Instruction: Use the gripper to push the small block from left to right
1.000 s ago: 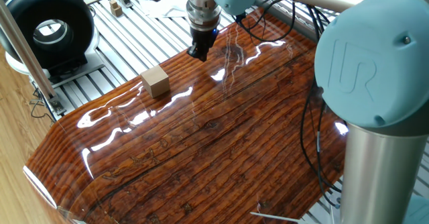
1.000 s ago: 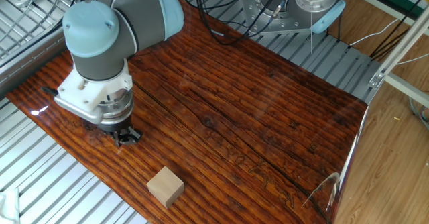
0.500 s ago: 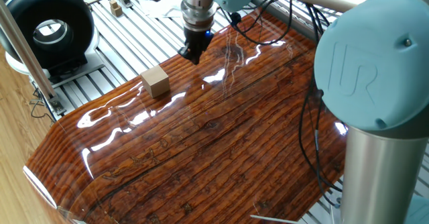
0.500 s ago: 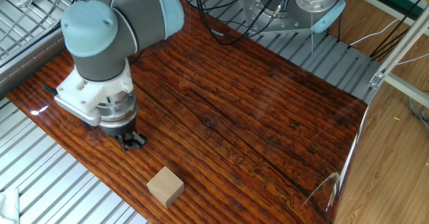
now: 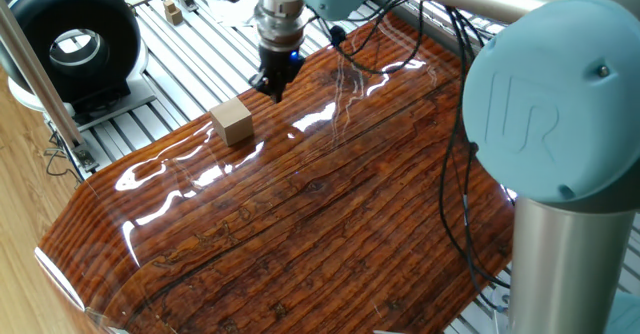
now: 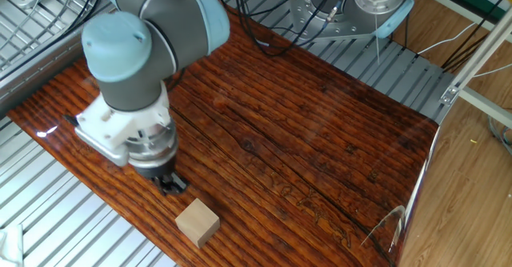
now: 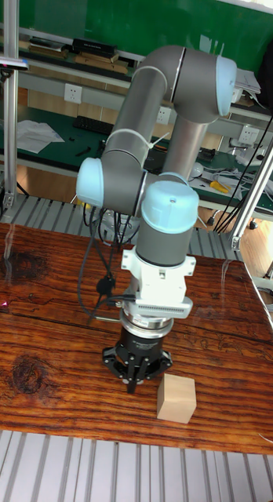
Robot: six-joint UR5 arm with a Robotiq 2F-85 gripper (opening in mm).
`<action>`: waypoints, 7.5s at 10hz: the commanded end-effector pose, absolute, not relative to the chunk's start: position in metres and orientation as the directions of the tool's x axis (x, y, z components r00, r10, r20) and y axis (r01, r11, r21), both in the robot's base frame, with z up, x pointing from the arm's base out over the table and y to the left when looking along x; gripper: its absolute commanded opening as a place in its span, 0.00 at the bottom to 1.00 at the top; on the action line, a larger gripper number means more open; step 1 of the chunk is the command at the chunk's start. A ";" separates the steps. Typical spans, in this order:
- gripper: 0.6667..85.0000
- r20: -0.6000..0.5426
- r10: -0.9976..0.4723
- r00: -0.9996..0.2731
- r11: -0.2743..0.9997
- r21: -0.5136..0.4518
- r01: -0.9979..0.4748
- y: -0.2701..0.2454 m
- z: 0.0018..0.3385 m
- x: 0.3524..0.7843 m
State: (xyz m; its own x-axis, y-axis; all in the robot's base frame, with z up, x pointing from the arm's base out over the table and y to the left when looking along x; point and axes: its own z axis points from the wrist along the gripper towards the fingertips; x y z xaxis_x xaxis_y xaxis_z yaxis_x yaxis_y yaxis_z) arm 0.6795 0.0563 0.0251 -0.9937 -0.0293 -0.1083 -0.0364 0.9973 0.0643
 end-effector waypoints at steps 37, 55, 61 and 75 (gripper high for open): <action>0.00 -0.090 0.157 -0.983 0.973 0.186 0.138 0.188 0.043 0.682; 0.00 -0.145 0.101 -0.984 0.981 0.182 0.073 0.200 0.041 0.697; 0.00 -0.146 0.104 -0.984 0.976 0.203 0.073 0.210 0.042 0.701; 0.00 -0.159 0.075 -0.984 0.993 0.098 0.060 0.162 0.057 0.703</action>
